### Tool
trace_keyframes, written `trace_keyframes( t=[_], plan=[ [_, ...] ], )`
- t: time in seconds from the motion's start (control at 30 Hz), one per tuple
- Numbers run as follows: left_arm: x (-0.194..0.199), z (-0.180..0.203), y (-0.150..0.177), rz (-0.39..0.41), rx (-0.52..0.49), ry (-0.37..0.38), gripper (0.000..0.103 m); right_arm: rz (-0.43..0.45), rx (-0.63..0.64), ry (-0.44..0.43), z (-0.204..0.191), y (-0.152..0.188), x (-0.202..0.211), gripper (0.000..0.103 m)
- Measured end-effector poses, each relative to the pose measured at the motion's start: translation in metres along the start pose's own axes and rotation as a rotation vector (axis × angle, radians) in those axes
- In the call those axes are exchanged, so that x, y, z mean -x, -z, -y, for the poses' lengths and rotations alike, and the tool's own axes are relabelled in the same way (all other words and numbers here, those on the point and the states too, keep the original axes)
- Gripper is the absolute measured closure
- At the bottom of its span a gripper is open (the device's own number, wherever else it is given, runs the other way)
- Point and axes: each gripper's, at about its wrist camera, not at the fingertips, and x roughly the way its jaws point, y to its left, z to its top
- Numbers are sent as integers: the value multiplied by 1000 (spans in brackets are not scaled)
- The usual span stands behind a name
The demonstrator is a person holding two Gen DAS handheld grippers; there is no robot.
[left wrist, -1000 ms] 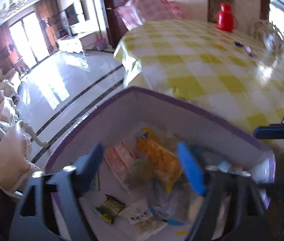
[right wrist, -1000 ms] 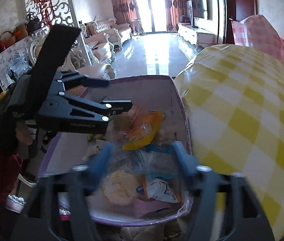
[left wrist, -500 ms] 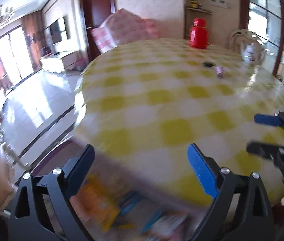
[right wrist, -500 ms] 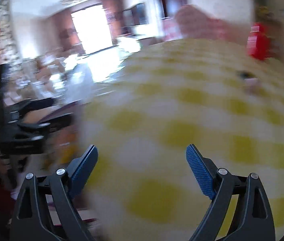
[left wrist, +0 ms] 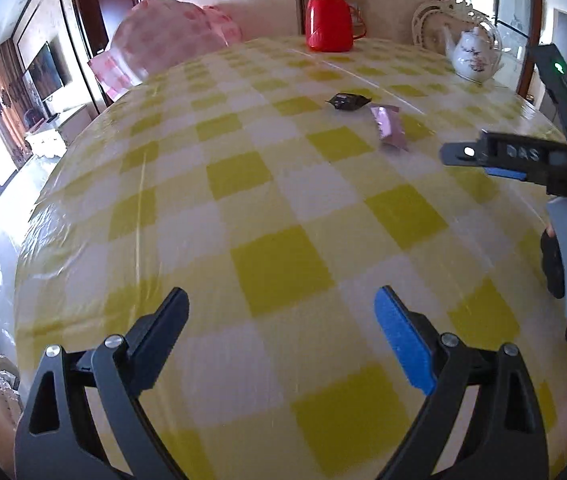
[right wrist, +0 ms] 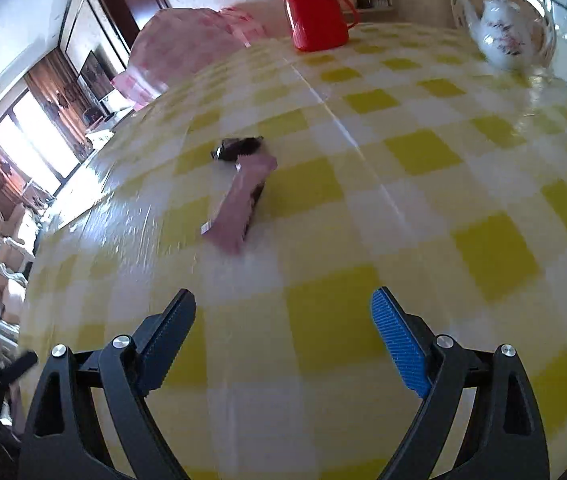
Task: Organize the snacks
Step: 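Move both open grippers back toward the pink bar and black candy, then grasp the pink wrapped bar with the right gripper while the left grasps the black candy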
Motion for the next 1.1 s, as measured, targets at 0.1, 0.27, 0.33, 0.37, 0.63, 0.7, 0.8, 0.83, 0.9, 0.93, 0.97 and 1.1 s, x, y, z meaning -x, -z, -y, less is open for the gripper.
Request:
trace_keyframes(
  t=[0.1,0.27,0.33,0.37,0.63,0.7,0.8,0.83,0.9,0.93,0.97,1.1],
  plan=[
    [-7,-4,-9,1,11,3,9,-20,-25,-7,-13,-17,-22,16],
    [-18,-9,-21,20,3,-13,9,-38,-41,18,-30,-46,-52,19],
    [-23,-14,-26,18,23,-5,9,-34,-26,47,-37,-53,-60,23],
    [-26,-16,-28,16,34,3,9,-35,-10,65,-40,-54,-62,26],
    [-48,-20,-47,8,103,36,9,-24,138,82,-37,-43,-48,81],
    [-52,-16,-53,12,118,48,9,-5,157,69,-29,-37,-33,81],
    [-61,-3,-70,19,159,93,9,26,181,63,-13,-30,-7,81],
    [-63,0,-75,22,171,103,9,46,197,76,-7,-25,4,81],
    [-70,12,-88,29,195,118,9,74,205,93,7,-15,21,81],
    [-77,21,-97,24,207,119,9,83,201,97,16,-9,30,81],
    [-81,26,-101,20,214,121,9,89,198,106,23,-7,34,81],
    [-105,52,-127,6,233,105,9,106,187,162,50,6,48,81]
  ],
)
